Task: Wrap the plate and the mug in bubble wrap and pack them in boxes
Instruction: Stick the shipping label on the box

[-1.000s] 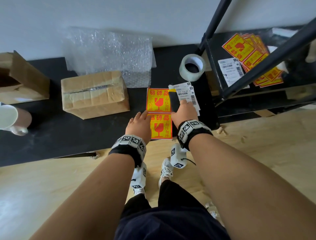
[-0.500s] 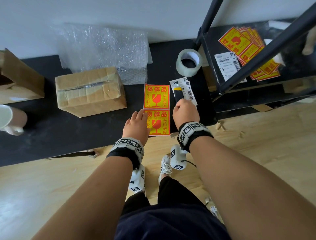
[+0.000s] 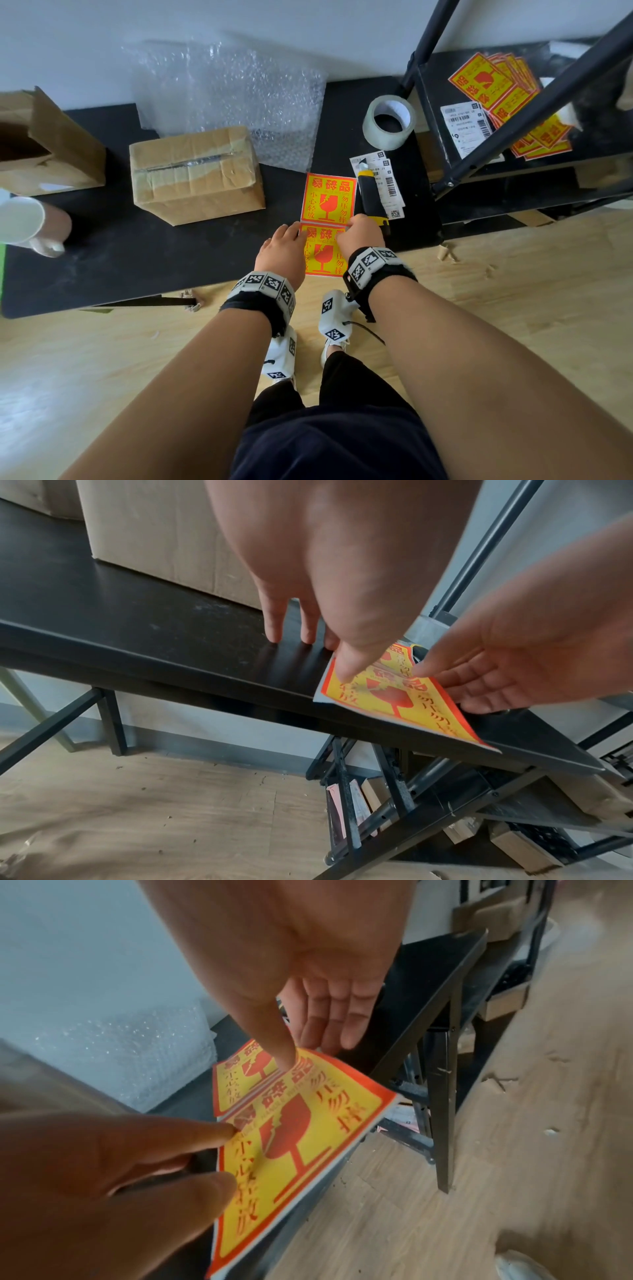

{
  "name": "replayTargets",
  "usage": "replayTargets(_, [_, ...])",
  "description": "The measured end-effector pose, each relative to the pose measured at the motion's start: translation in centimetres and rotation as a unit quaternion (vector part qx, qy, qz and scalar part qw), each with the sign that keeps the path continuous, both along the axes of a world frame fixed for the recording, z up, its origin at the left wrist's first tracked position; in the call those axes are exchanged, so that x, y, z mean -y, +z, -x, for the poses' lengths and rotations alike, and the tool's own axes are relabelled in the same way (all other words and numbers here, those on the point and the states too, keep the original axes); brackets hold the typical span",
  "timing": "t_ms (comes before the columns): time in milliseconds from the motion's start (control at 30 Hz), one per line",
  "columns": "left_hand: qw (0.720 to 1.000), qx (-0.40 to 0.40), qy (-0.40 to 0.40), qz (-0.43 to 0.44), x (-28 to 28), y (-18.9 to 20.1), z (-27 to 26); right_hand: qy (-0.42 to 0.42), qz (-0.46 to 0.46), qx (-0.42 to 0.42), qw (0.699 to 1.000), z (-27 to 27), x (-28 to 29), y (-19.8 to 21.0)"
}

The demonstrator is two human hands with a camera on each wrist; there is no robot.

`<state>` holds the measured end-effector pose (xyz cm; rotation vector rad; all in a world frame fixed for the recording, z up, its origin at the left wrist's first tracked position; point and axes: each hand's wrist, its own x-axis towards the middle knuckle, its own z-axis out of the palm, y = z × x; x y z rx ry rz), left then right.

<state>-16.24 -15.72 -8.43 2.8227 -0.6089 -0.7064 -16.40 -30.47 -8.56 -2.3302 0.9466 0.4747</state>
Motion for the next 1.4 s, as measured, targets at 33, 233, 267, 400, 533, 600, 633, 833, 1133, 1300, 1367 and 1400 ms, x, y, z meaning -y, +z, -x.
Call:
replayTargets(33, [1.000,-0.003,-0.001,0.000,-0.1,0.0,-0.1,-0.001,-0.004,-0.006,1.000,-0.1,-0.1,0.0])
replayTargets(233, [1.000,-0.012,0.016,0.006,0.2,0.1,-0.4,-0.062,-0.012,0.007,0.998,0.0,0.4,0.3])
replayTargets(267, [1.000,-0.012,0.020,0.006,0.4,0.2,-0.4,-0.066,-0.015,0.004,0.998,0.1,0.6,0.4])
replayTargets(400, [1.000,-0.004,0.017,-0.002,0.7,0.3,-0.3,-0.078,-0.044,-0.005,0.996,0.3,0.8,0.3])
replayTargets(533, [1.000,-0.004,0.017,-0.009,0.8,0.3,-0.2,-0.108,-0.071,-0.017,0.991,0.1,0.5,0.2])
replayTargets(600, [1.000,-0.004,0.014,-0.009,0.8,0.3,-0.3,-0.102,-0.086,-0.022,0.991,0.0,0.5,0.3])
replayTargets(633, [1.000,-0.004,0.013,-0.010,0.8,0.2,-0.3,-0.095,-0.093,-0.026,0.991,-0.1,0.4,0.3])
replayTargets(833, [1.000,-0.009,0.025,-0.016,1.0,0.3,-0.7,-0.066,-0.107,0.007,0.992,0.0,1.1,0.6])
replayTargets(1133, [0.998,0.024,0.057,0.023,3.6,1.3,-5.5,-0.097,-0.104,0.026,0.990,-1.2,2.2,1.5])
replayTargets(1300, [0.999,0.023,0.029,-0.005,5.0,0.6,-9.4,-0.040,-0.057,0.016,0.997,-1.9,2.6,1.2])
replayTargets(1367, [0.999,-0.013,0.014,-0.041,5.2,0.2,-10.7,-0.036,-0.059,0.015,0.998,-2.1,2.8,1.1])
replayTargets(1400, [0.998,-0.032,0.011,-0.055,5.2,0.0,-11.2,-0.035,-0.058,0.014,0.998,-2.2,2.8,1.0])
